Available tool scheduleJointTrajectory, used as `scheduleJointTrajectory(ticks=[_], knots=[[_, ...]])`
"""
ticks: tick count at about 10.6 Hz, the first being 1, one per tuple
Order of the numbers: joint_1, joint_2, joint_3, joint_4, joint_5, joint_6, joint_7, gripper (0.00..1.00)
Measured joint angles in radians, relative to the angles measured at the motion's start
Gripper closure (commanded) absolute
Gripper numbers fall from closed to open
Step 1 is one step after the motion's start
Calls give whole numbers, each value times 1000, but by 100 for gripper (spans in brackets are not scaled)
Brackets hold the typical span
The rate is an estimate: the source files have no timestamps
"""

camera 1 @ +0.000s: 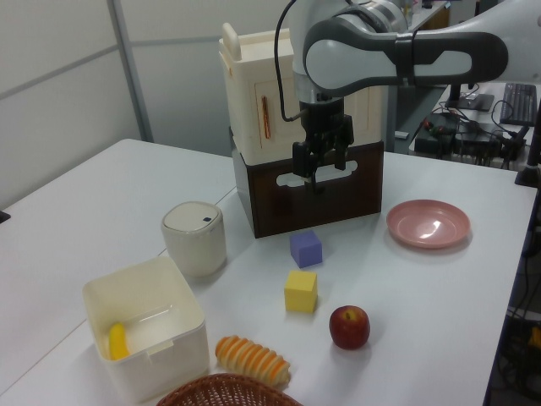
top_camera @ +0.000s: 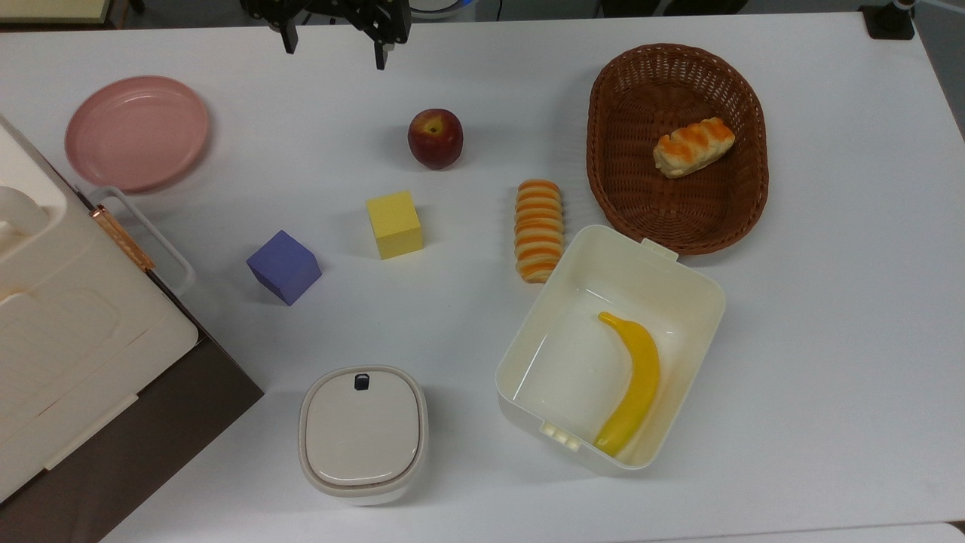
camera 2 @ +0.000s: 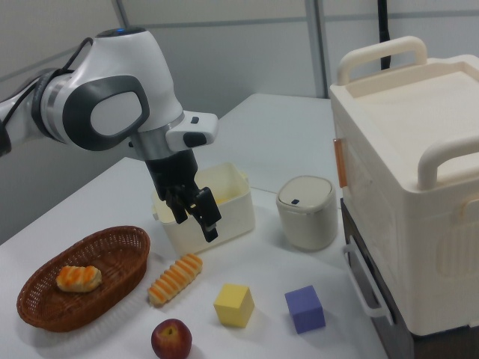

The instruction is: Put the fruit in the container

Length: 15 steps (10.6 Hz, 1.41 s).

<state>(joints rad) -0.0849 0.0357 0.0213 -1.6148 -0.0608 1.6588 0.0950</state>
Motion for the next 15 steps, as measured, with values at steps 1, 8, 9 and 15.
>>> scheduleJointTrajectory(ticks=[1,8,9,15], knots=[[0,0,0,0,0,-8,0,0],[115,87,4,-75,31,-46,5,0],[135,105,4,-98,31,-46,8,0],[211,238,6,-218,32,-47,10,0]])
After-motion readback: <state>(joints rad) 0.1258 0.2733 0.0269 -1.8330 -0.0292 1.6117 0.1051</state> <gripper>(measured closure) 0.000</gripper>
